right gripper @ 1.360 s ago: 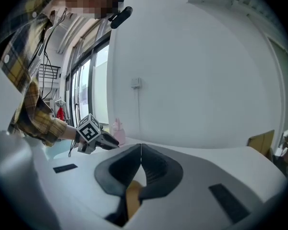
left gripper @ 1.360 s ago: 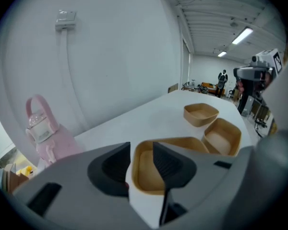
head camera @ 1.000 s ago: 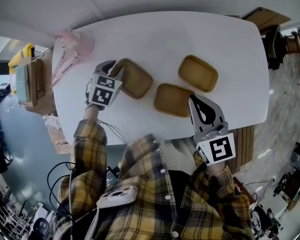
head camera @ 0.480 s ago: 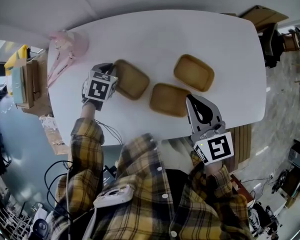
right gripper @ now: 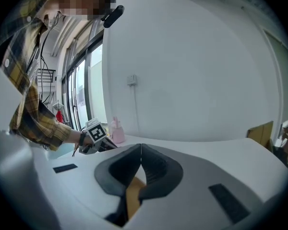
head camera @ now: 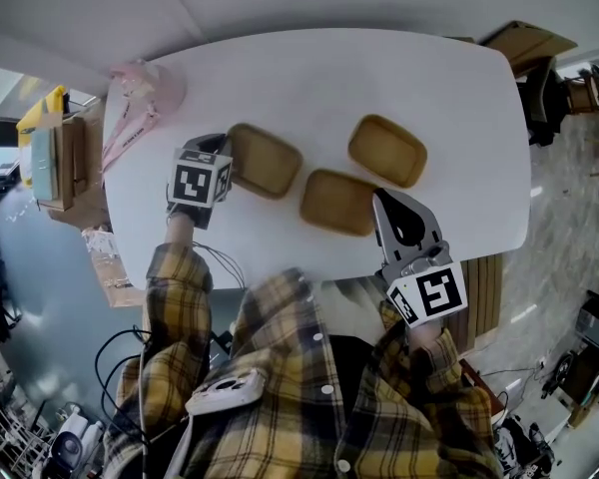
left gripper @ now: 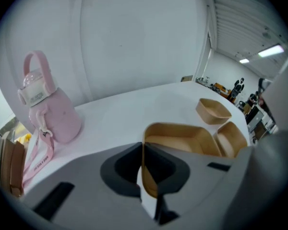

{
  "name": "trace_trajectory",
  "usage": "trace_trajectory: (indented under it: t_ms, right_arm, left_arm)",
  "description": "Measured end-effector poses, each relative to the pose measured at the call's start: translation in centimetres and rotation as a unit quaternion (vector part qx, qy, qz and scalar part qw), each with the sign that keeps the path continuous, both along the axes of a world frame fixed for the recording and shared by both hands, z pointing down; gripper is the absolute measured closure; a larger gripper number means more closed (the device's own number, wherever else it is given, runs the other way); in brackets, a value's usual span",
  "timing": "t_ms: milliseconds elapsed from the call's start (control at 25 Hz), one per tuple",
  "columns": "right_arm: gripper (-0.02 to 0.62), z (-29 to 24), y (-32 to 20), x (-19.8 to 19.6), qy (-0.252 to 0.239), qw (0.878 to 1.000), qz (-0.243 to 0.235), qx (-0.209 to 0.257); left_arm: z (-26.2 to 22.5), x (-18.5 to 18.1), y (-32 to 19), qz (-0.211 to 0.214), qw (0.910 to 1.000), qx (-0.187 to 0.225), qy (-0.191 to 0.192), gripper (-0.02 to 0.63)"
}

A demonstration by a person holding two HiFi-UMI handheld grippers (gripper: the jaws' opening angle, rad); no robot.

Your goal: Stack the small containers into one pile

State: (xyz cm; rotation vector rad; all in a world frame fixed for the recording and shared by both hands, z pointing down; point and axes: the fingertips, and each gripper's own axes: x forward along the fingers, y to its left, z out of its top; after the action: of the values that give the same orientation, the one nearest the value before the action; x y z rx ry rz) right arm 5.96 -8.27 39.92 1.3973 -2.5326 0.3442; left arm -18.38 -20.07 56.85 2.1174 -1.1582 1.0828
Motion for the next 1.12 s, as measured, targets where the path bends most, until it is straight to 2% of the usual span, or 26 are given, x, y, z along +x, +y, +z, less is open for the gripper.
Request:
trace_trajectory:
  t_ms: [320, 640, 800, 920, 1120]
  right_arm:
    - [0.58, -1.2, 0.0, 0.9, -0.02, 1.0, 0.007, 0.015]
    - [0.58, -2.4, 0.3, 2.0, -0.045, 0.999, 0.009, 0.023]
    - [0.58, -2.6, 0.6, 3.4, -0.05, 0.998, 0.02, 0.023]
    - [0.58, -2.7, 0.9, 4.3, -0.053, 0.998, 0.026, 0.022]
    - [0.58, -2.4, 1.3, 5.7, -0.054, 0.998, 0.029, 0.021]
  left_arm:
    - [-3.3, 0.2, 1.8, -0.046, 0.9973, 0.005, 0.056, 0.579]
    - [-9.2, 3.8, 4.1, -0.044, 0.9934, 0.027, 0.102, 0.579]
    - [-9.8, 7.2, 5.9, -0.054, 0.9888, 0.008, 0.139, 0.579]
    - [-8.8, 9.6, 7.4, -0.062, 0.9836, -0.023, 0.168, 0.578]
    - [-5.8, 13.1, 9.6, -0.048, 0.9809, -0.069, 0.176, 0.578]
